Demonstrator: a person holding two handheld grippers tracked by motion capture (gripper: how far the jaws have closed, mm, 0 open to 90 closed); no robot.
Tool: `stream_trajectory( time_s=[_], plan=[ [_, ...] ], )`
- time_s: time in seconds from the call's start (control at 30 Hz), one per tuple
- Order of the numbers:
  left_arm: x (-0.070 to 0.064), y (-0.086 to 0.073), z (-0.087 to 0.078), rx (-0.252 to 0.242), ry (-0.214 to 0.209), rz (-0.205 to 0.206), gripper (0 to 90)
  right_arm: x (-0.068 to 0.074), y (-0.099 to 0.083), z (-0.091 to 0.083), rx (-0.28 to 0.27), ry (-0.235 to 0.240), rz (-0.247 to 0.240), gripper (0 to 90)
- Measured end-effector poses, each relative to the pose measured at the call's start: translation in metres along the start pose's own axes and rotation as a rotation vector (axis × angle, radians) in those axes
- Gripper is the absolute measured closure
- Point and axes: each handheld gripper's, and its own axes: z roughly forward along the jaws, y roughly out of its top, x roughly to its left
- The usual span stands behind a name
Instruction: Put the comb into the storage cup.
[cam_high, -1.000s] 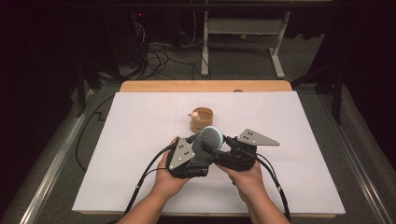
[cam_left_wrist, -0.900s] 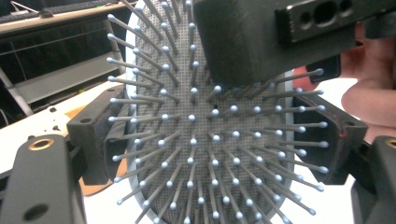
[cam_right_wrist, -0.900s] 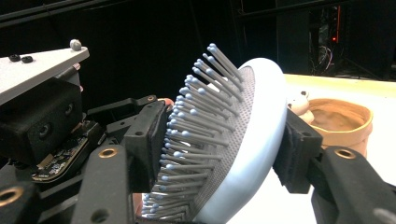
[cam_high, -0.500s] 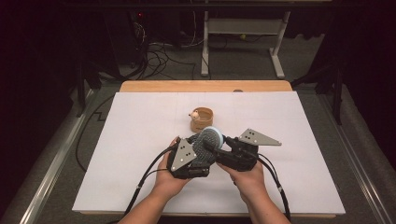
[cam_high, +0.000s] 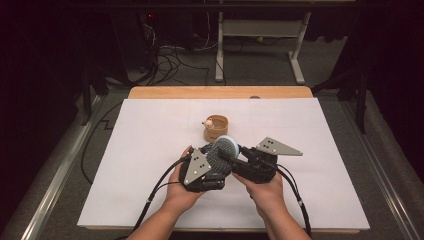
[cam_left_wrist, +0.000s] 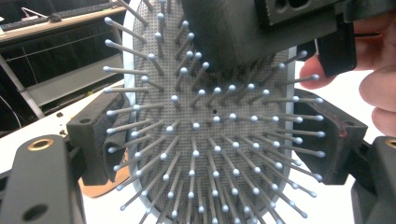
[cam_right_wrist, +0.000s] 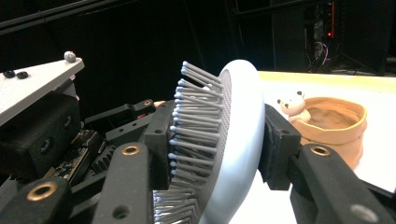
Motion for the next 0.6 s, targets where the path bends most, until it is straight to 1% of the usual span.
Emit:
stream_trajectory(
  time_s=[0.2, 0.33, 0.6],
  plan=[
    [-0.0001, -0.0006, 0.0005, -0.001, 0.002, 0.003, 20.5, -0.0009, 0.001, 0.0, 0.008, 0.0, 0.015, 58.4],
    [0.0006, -0.0002, 0.0008, 0.0, 0.002, -0.004, 20.4, -0.0016, 0.0014, 0.0006, 0.008, 0.0, 0.027, 59.2],
    [0.0014, 0.001, 0.0006, 0.006, 0.001, -0.01, 20.3, -0.0016, 0.0019, 0.0013, 0.006, 0.0, 0.03, 60.0]
  ],
)
